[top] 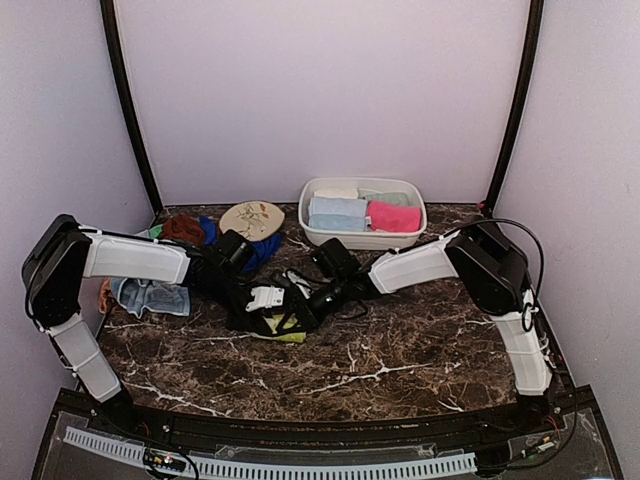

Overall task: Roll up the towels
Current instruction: Roll the towel at the center of the board.

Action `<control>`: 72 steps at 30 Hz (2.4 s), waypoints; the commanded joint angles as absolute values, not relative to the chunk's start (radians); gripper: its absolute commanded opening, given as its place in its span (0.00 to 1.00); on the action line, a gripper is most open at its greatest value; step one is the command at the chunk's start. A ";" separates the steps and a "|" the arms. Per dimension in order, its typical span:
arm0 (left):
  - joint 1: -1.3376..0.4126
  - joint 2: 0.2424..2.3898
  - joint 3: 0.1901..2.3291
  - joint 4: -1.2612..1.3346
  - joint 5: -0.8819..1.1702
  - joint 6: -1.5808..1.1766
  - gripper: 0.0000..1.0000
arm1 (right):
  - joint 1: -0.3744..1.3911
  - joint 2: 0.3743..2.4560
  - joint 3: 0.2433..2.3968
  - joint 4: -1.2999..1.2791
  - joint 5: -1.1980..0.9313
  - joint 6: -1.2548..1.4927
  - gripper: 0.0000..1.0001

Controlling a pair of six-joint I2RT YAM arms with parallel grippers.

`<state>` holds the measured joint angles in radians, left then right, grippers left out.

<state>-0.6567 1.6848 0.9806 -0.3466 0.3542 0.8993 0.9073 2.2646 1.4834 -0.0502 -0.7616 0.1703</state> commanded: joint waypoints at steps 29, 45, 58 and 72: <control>-0.479 2.016 1.216 -0.667 0.523 0.732 0.04 | 1.274 1.988 0.929 0.583 0.648 -0.679 0.98; -0.477 2.059 1.266 -0.729 0.560 0.784 0.16 | 1.234 2.274 1.270 0.293 0.492 -0.850 0.70; -0.354 1.897 1.258 -0.706 0.636 0.808 0.52 | 1.095 2.388 1.482 -0.285 -0.040 -0.408 0.45; -0.099 1.555 1.165 -0.788 0.691 0.804 0.91 | 1.037 2.475 1.604 -0.520 -0.335 -0.254 0.38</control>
<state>-0.1631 1.6970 1.1980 -0.7204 0.6628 0.8036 1.0260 2.3226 1.6424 -0.1013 -0.2005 -0.3302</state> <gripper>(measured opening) 0.911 0.340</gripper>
